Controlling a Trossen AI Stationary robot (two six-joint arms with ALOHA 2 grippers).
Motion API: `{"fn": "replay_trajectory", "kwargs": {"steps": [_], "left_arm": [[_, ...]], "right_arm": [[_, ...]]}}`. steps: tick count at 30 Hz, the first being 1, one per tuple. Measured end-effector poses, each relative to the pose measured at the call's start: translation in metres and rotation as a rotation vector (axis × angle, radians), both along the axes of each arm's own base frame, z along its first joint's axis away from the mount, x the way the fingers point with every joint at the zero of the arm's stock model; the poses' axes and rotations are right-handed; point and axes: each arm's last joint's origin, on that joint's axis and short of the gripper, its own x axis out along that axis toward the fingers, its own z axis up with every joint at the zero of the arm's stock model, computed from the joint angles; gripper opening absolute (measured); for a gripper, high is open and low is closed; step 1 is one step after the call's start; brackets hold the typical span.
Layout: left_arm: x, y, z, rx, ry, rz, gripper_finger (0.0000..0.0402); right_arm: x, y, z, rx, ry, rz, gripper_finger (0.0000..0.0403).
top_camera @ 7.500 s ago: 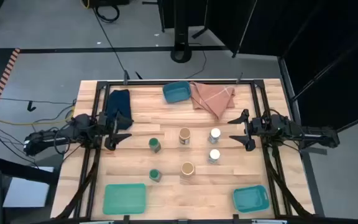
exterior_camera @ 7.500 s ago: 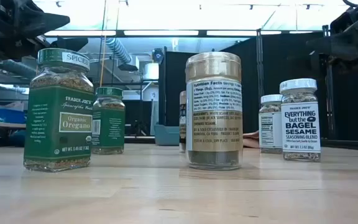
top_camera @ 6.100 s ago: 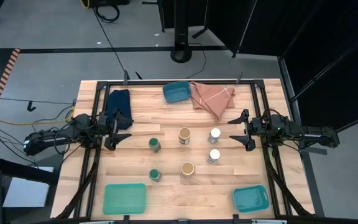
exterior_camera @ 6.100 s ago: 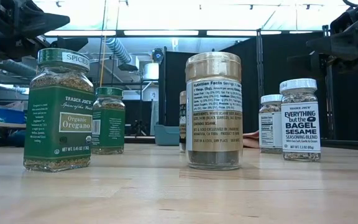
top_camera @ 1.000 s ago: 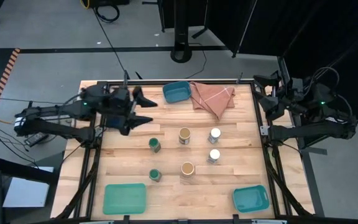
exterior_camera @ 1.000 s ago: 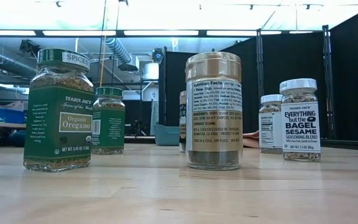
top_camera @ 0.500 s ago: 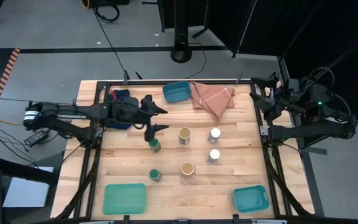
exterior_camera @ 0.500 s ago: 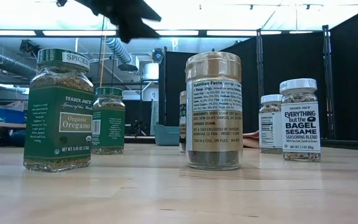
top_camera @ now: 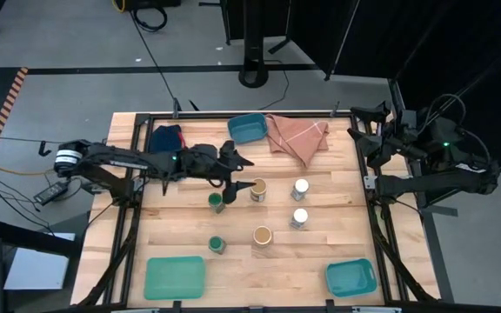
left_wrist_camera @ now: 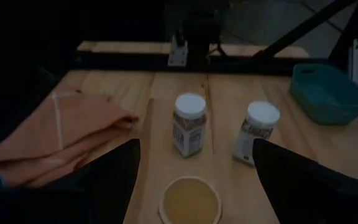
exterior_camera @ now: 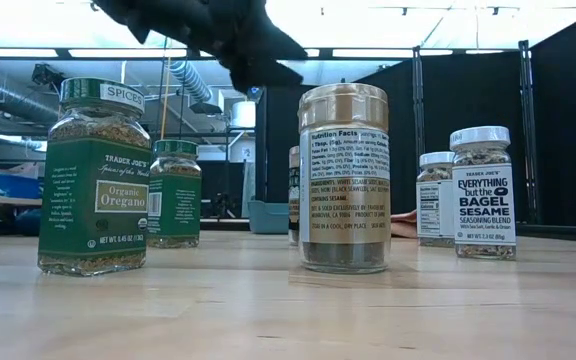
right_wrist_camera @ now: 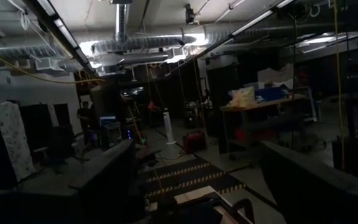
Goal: Sort spices by type
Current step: Put the top brown seasoning bottle into the light green bin
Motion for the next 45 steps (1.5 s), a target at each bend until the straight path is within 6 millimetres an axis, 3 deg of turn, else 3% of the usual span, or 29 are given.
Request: {"fn": "replay_trajectory", "kwargs": {"steps": [8, 19, 45], "left_arm": [[0.020, -0.001, -0.034, -0.003, 0.076, -0.003, 0.0316], [0.032, -0.008, -0.061, 0.018, 0.134, 0.023, 0.0316], [0.035, -0.011, -0.072, 0.030, 0.171, 0.033, 0.0316]], "right_arm": [[0.000, 0.000, 0.000, 0.000, -0.001, 0.000, 0.0346], [0.000, 0.000, 0.000, 0.003, -0.001, 0.001, 0.0346], [0.004, 0.000, -0.005, 0.008, 0.054, 0.002, 0.0346]]}}
